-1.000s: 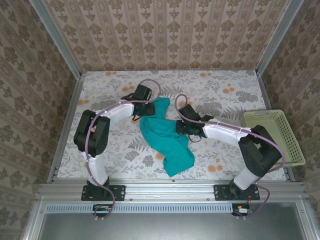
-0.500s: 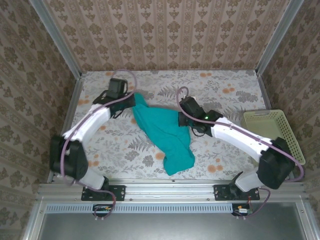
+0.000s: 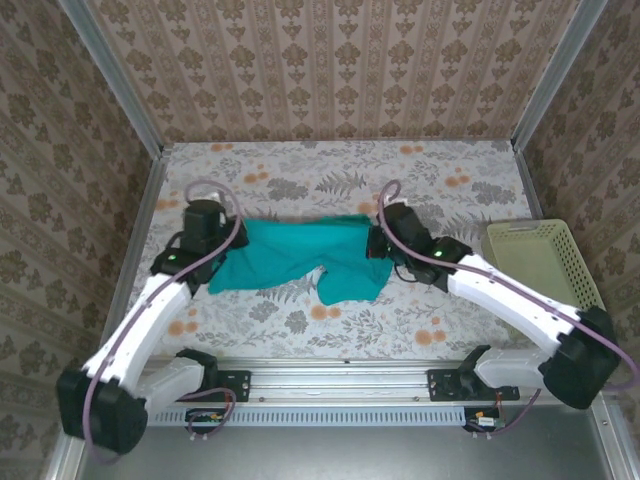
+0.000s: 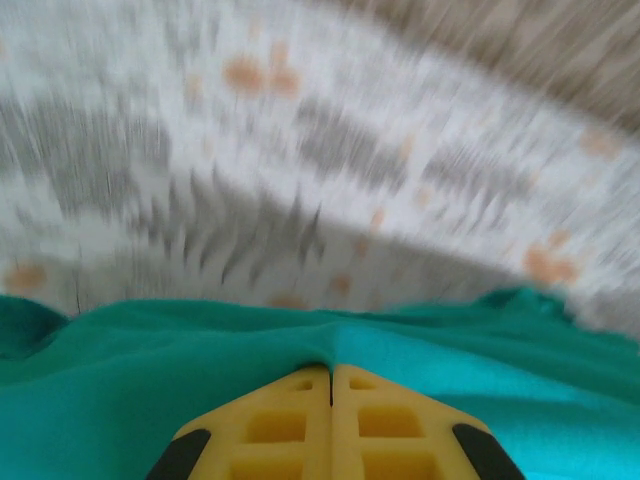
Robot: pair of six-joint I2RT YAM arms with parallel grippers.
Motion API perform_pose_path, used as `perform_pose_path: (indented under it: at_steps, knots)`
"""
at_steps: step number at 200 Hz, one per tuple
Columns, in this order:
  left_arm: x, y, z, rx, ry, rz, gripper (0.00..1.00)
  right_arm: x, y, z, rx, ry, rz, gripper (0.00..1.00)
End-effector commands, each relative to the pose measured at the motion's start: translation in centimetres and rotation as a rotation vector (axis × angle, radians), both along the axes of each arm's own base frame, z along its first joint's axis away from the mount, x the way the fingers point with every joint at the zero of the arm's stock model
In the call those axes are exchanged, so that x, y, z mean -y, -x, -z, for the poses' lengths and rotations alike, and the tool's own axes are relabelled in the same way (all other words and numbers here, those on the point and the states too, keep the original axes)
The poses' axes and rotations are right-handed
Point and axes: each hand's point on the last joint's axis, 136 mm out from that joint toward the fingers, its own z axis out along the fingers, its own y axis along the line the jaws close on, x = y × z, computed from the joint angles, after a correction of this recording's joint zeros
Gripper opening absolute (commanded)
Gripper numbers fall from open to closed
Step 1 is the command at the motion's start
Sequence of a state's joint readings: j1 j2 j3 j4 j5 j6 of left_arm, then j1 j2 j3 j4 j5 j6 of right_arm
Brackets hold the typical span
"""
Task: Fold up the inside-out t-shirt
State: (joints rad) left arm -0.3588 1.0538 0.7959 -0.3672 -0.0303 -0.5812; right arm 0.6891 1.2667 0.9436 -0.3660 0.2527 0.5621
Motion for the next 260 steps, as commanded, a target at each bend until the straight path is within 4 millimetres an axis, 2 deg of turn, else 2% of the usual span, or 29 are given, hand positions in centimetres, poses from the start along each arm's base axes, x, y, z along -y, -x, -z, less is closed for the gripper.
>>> perform_pose_path:
  at_steps: [1,13,25,33,46,69,78,87,113,115,145,169,204,218,233,248,260]
  knots:
    - [1.5,3.6,5.9,-0.207,-0.001,0.075,0.0,0.2,2.2,5.6,-0.149,0.037,0.009,0.0]
    - [2.0,5.1,6.9,-0.241,-0.03,0.112,0.0,0.2,3.2,7.3,-0.195,0.05,-0.006,0.0]
    - [2.1,6.7,7.2,-0.257,-0.068,0.141,0.02,0.2,4.1,8.0,-0.225,0.06,-0.024,0.06]
    - [1.5,7.6,7.2,-0.255,-0.091,0.129,0.12,0.4,4.6,8.1,-0.231,0.072,-0.032,0.11]
    - [-0.7,8.5,6.8,-0.233,-0.129,0.059,0.49,0.8,5.2,8.0,-0.237,0.084,-0.041,0.27]
    - [-4.6,8.7,5.4,-0.172,-0.118,-0.072,0.65,1.5,5.0,6.3,-0.21,0.118,-0.041,0.54]
    - [-6.0,8.5,4.9,-0.164,-0.103,-0.131,0.78,1.4,4.4,5.0,-0.182,0.124,-0.042,0.62]
    - [-7.2,8.1,4.8,-0.167,-0.09,-0.187,0.83,1.1,3.4,3.6,-0.145,0.123,-0.04,0.68]
    - [-8.4,5.9,5.4,-0.194,-0.026,-0.25,0.85,-0.7,0.2,1.1,-0.108,0.131,-0.055,0.72]
    - [-8.5,5.7,5.5,-0.198,-0.021,-0.254,0.85,-0.8,0.0,1.7,-0.126,0.148,-0.057,0.72]
    - [-10.1,3.8,8.3,-0.278,0.03,-0.331,0.86,-3.4,-4.4,2.3,-0.178,0.213,-0.072,0.73]
    - [-11.5,2.8,10.0,-0.317,0.07,-0.387,0.83,-5.4,-7.2,3.7,-0.202,0.247,-0.092,0.73]
    - [-11.0,0.9,11.3,-0.335,0.133,-0.361,0.68,-7.0,-9.4,7.7,-0.291,0.283,-0.099,0.73]
    - [-10.5,0.4,11.6,-0.348,0.149,-0.34,0.62,-7.5,-9.7,8.9,-0.316,0.273,-0.105,0.69]
    - [-10.2,-0.1,11.8,-0.353,0.159,-0.328,0.53,-8.1,-9.8,9.2,-0.316,0.253,-0.125,0.62]
    - [-10.0,-0.5,11.9,-0.354,0.155,-0.322,0.47,-8.4,-9.9,9.0,-0.309,0.242,-0.134,0.52]
    - [-10.0,-0.8,12.0,-0.361,0.153,-0.319,0.41,-8.3,-10.1,8.6,-0.3,0.242,-0.134,0.37]
